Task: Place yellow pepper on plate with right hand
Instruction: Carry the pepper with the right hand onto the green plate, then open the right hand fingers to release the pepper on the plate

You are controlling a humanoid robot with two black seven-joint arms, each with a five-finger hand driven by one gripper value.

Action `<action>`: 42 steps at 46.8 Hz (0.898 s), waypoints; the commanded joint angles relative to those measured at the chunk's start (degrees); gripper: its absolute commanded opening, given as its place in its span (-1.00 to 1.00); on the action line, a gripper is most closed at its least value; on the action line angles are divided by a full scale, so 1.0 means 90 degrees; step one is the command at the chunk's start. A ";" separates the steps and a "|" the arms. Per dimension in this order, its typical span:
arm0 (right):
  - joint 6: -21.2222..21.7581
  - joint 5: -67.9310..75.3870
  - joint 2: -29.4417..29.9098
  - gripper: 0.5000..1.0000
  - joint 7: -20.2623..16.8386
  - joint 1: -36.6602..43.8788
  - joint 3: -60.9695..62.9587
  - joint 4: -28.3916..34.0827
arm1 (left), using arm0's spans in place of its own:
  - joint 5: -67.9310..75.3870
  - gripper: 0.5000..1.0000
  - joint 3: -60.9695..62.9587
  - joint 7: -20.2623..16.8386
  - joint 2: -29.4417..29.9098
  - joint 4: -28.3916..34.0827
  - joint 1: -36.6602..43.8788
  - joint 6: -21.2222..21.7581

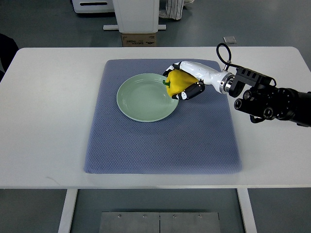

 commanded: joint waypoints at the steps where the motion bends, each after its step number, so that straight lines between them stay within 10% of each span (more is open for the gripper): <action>1: -0.0008 0.0091 0.0164 -1.00 -0.0102 0.0014 0.0057 -0.0002 | -0.0003 1.00 0.0000 -0.0002 0.0000 0.0008 -0.0001 0.0000; 39: -0.0008 0.0296 0.0760 -0.99 -0.0385 -0.0250 0.0126 -0.0110 | 0.0006 1.00 0.0000 -0.0002 0.0000 0.0008 -0.0001 0.0000; 42: -0.0008 0.0296 0.0760 -0.67 -0.0385 -0.0250 0.0126 -0.0110 | -0.0003 1.00 0.0000 -0.0002 0.0000 -0.0002 -0.0001 0.0000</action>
